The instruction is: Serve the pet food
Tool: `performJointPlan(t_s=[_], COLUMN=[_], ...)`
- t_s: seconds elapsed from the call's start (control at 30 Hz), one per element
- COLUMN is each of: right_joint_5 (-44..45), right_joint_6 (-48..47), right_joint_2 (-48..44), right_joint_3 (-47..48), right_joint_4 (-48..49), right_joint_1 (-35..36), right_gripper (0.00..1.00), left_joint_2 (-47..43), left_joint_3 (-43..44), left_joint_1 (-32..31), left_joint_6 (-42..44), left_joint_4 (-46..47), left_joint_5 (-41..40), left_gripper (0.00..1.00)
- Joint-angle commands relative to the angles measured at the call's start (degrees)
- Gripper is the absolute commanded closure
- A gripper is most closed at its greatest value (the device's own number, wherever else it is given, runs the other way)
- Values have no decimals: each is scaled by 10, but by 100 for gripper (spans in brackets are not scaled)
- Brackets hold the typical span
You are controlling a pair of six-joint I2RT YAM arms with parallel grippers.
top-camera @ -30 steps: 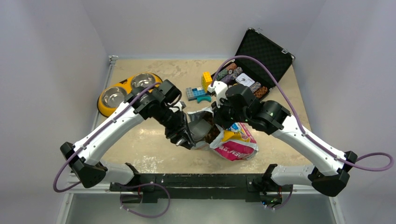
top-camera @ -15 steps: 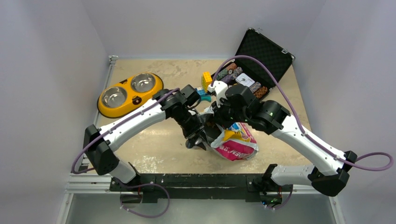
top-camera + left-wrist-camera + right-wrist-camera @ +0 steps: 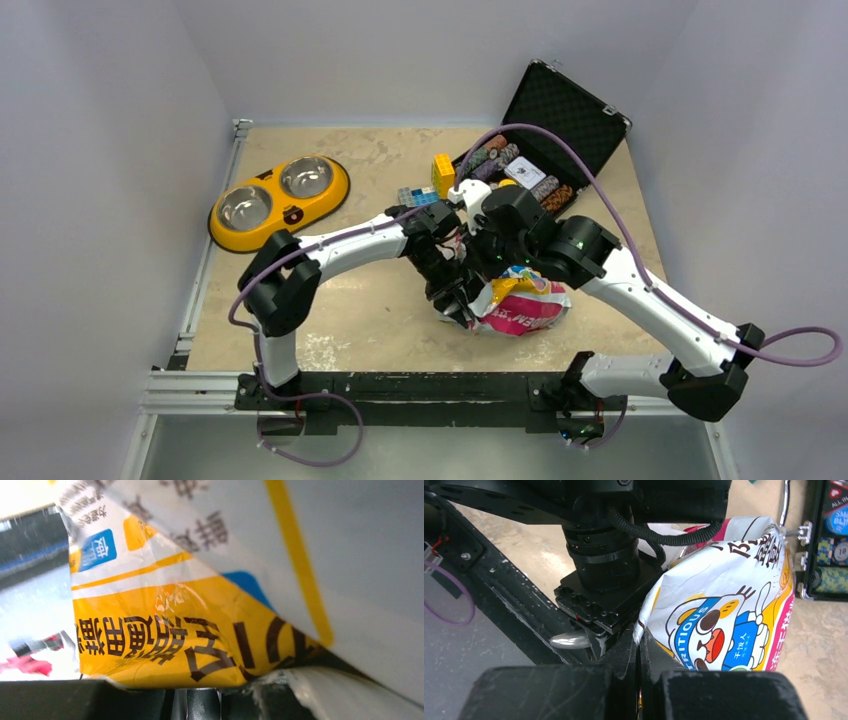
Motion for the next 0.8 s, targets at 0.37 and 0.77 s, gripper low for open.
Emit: performJointPlan(t_s=[0.37, 0.77], right_joint_5=[23, 118], right_joint_6=[105, 101], right_joint_2=[-172, -171], right_joint_3=[-67, -34], right_joint_4=[115, 67], right_joint_1=[8, 7], right_gripper=[100, 100], left_joint_2=[-165, -304], left_joint_3=[-235, -353], left_joint_1=[11, 8], left_joint_6=[227, 232], left_joint_4=[568, 593], left_joint_5=[-218, -217], left_gripper=[100, 100])
